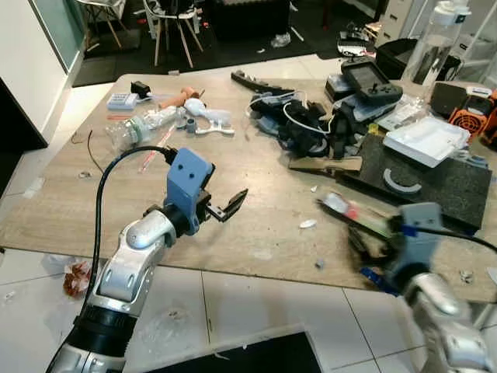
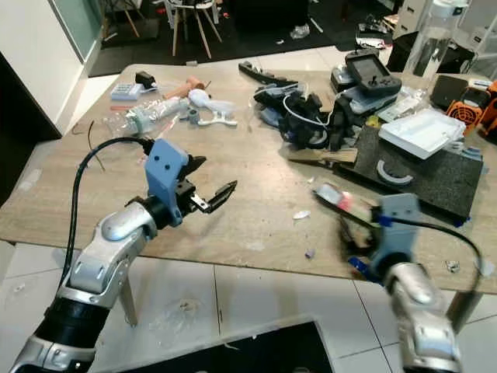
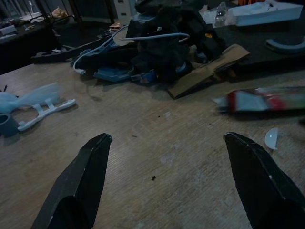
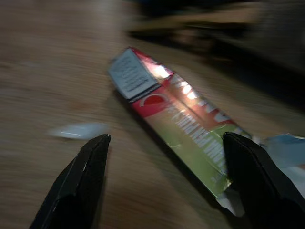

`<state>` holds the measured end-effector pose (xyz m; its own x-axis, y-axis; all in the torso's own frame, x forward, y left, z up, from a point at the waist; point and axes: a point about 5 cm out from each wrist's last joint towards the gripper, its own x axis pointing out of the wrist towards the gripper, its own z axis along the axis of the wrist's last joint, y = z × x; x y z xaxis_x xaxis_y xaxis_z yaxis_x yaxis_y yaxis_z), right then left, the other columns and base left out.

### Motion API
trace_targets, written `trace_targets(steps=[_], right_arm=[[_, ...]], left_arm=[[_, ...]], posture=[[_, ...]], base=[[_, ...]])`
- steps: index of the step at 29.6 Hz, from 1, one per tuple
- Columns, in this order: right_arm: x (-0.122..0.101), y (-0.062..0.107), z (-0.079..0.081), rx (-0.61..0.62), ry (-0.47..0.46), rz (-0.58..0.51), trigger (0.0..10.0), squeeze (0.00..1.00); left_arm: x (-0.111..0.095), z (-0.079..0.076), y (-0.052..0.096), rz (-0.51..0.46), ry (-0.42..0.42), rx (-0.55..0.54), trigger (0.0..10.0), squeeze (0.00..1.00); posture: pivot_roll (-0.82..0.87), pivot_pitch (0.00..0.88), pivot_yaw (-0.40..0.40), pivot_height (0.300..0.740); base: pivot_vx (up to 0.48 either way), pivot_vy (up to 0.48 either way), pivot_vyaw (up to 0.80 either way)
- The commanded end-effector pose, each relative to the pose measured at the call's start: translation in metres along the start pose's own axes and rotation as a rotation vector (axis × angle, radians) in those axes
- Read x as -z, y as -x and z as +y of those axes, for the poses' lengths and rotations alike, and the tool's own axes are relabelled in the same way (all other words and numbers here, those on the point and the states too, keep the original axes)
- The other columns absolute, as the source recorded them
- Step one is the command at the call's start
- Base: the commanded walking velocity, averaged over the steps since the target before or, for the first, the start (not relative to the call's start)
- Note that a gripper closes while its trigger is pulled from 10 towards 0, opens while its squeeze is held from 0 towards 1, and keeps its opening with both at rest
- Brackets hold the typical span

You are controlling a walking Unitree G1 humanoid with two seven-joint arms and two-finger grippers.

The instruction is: Picking trash to rubbish bin

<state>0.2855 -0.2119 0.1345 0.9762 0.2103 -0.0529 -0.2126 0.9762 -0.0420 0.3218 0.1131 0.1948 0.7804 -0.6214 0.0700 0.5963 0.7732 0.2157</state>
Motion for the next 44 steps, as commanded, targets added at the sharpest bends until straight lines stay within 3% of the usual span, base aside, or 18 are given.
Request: trace_targets(steps=[1, 9, 17, 19, 22, 23, 24, 26, 28, 32, 40, 44], right_arm=[[0.01, -0.006, 0.025, -0.116, -0.055, 0.055, 10.0, 0.0], [-0.01, -0.023, 0.068, -0.268, -0.123, -0.006, 10.0, 0.0], [-0.041, -0.029, 0.076, -0.289, -0.157, -0.109, 10.0, 0.0], [-0.054, -0.028, 0.072, -0.289, -0.149, -0.153, 10.0, 0.0], [-0.08, -0.027, 0.028, -0.092, 0.118, -0.198, 10.0, 0.0], [-0.08, -0.027, 0.028, -0.092, 0.118, -0.198, 10.0, 0.0], [-0.082, -0.025, 0.016, -0.046, 0.204, -0.193, 10.0, 0.0], [-0.076, -0.022, -0.007, 0.004, 0.257, -0.165, 10.0, 0.0], [-0.066, -0.021, -0.021, 0.025, 0.259, -0.142, 10.0, 0.0], [-0.035, -0.028, -0.046, 0.051, 0.106, -0.097, 10.0, 0.0], [-0.028, -0.044, -0.059, -0.018, 0.043, -0.105, 10.0, 0.0], [-0.023, -0.05, -0.051, -0.093, -0.035, -0.103, 10.0, 0.0]], left_arm=[[0.003, -0.001, 0.0, 0.019, -0.004, 0.017, 10.0, 0.0], [0.003, -0.004, 0.003, 0.014, -0.003, 0.06, 10.0, 0.0], [0.001, -0.013, 0.005, 0.001, 0.013, 0.131, 10.0, 0.0], [0.0, -0.014, 0.005, -0.001, 0.014, 0.144, 10.0, 0.0], [0.0, -0.015, 0.005, -0.005, 0.016, 0.156, 10.0, 0.0], [0.0, -0.015, 0.005, -0.005, 0.016, 0.156, 10.0, 0.0], [0.0, -0.015, 0.005, -0.005, 0.017, 0.154, 10.0, 0.0], [0.001, -0.016, 0.004, -0.005, 0.018, 0.153, 10.0, 0.0], [0.0, -0.017, 0.003, -0.007, 0.021, 0.153, 10.0, 0.0], [-0.007, -0.024, 0.001, -0.04, 0.053, 0.22, 10.0, 0.0], [-0.011, -0.019, 0.002, -0.038, 0.044, 0.227, 10.0, 0.0], [-0.01, -0.017, 0.004, -0.031, 0.042, 0.222, 10.0, 0.0]], posture=[[-0.02, 0.15, 0.088, 0.74], [-0.02, 0.138, 0.086, 0.74], [-0.01, 0.127, 0.084, 0.74], [-0.01, 0.124, 0.085, 0.74], [-0.03, 0.118, 0.085, 0.74], [-0.03, 0.118, 0.085, 0.74], [-0.03, 0.118, 0.085, 0.74], [-0.03, 0.12, 0.085, 0.74], [-0.03, 0.123, 0.086, 0.74], [-0.02, 0.134, 0.093, 0.74], [0.0, 0.164, 0.105, 0.74], [0.0, 0.169, 0.102, 0.74]], base=[[0.0, 0.0, 0.0], [0.0, 0.0, 0.0], [0.0, 0.0, 0.0], [0.0, 0.0, 0.0], [0.0, 0.0, 0.0], [0.0, 0.0, 0.0], [0.0, 0.0, 0.0], [0.0, 0.0, 0.0], [0.0, 0.0, 0.0], [0.0, 0.0, 0.0], [0.0, 0.0, 0.0], [0.0, 0.0, 0.0]])
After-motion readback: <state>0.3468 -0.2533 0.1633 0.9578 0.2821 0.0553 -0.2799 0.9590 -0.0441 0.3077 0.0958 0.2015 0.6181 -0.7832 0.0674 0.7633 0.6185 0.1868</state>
